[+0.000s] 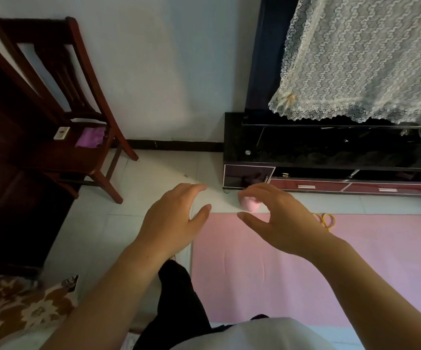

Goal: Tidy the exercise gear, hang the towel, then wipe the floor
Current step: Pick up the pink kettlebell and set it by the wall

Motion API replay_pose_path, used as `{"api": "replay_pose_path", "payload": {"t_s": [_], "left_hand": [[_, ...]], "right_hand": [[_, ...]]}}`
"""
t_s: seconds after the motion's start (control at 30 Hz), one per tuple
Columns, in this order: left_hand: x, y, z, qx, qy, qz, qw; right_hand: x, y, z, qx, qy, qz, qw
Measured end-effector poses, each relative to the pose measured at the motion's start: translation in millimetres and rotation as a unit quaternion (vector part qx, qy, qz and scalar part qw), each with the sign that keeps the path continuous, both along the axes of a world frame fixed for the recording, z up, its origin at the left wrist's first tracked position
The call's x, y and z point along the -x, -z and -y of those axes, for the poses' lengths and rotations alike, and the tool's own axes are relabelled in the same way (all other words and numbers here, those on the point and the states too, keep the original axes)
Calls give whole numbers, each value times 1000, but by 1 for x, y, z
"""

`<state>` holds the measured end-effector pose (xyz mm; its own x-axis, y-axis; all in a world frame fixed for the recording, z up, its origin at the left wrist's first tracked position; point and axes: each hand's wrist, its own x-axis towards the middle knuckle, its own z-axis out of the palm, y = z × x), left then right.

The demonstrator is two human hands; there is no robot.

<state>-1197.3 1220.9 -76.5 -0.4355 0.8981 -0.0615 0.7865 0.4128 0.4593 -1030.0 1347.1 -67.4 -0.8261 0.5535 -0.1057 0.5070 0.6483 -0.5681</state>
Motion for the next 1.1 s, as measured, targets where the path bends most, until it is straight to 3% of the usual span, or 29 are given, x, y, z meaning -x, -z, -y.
{"api": "replay_pose_path", "payload": {"t_s": [0.27, 0.57, 0.83, 1.1], "left_hand": [[162, 5, -49, 3, 59, -20, 998], [354, -12, -72, 12, 74, -45, 996], [434, -18, -122, 9, 107, -40, 993], [483, -10, -224, 32, 183, -44, 982]], "right_hand": [[152, 6, -33, 7, 52, 18, 998], [349, 0, -65, 29, 28, 6, 999], [424, -5, -106, 30, 34, -5, 999], [455, 14, -184, 53, 116, -12, 992]]}}
